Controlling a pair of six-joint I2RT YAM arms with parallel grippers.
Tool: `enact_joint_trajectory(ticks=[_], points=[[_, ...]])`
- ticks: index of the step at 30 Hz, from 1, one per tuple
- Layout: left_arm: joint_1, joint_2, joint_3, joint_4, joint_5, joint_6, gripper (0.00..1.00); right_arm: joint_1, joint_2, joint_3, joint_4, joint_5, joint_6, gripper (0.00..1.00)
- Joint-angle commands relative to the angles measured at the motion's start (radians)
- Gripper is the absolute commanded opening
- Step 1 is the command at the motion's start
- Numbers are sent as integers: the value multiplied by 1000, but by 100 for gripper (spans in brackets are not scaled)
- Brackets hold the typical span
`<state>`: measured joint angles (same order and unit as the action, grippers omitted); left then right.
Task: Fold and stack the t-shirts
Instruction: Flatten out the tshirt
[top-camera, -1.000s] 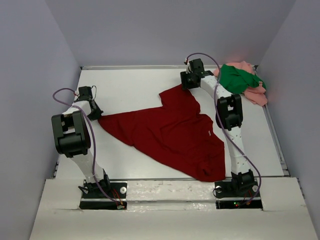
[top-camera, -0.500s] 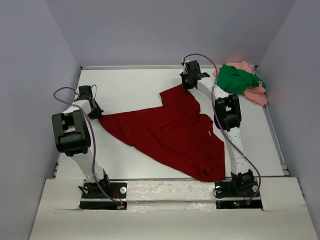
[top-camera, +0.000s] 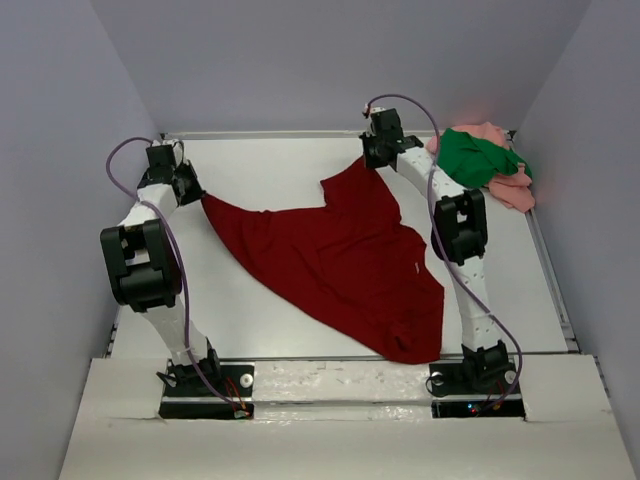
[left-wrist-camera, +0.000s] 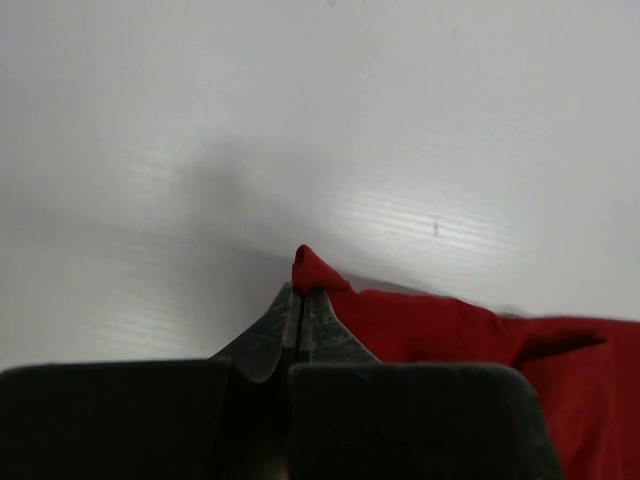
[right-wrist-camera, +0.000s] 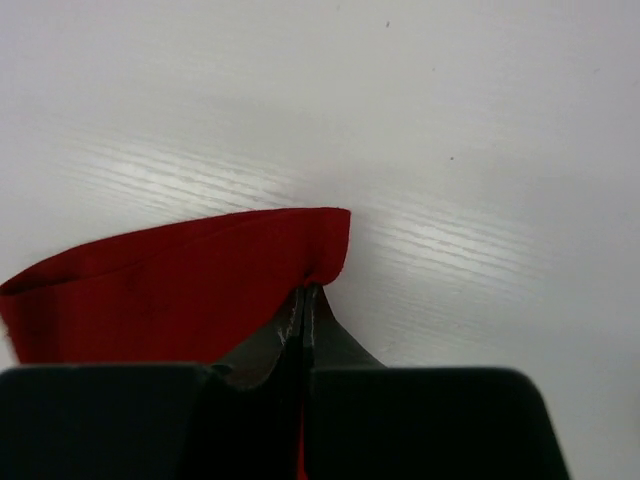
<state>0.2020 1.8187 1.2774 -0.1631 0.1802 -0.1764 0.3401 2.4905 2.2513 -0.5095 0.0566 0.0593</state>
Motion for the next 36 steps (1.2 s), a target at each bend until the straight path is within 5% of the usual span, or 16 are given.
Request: enact_joint_trajectory(ticks=[1,10,17,19,21,22,23,24,26,28,31,33,36], points=[[-4,-84,111,111,168,120,0,-7,-229,73,95,34,-24,0],[-10,-243,229,191,464,299,0,-29,-550,31,264,68,-84,0],[-36,-271,453,241,590,168,0,-29,-757,-11,342,-23,-130,0],[-45,-275,506,237,540,88,0,-29,-791,-41,345,-15,-116,0],[-65,-294,565,89,269,-6,0,-29,-827,-77,312,29,-89,0],[-72,-298,568,27,11,-33,0,-29,-840,-143,271,51,-70,0],[-73,-297,565,-22,-60,-60,0,-29,-854,-189,252,64,-62,0],[-73,-282,585,-182,-70,-40,0,-29,-890,-235,212,75,-56,0],[-91,-329,568,-253,-21,-9,0,-29,-935,-367,187,80,13,0],[-134,-396,403,-77,-72,9,0,-29,-949,-433,183,60,19,0],[-183,-449,442,-51,-71,20,0,-29,-943,-377,103,-12,49,0],[-197,-481,402,69,-100,81,0,-29,-956,-421,193,-11,47,0],[-279,-482,527,73,-5,150,0,-29,-941,-328,175,-31,37,0]])
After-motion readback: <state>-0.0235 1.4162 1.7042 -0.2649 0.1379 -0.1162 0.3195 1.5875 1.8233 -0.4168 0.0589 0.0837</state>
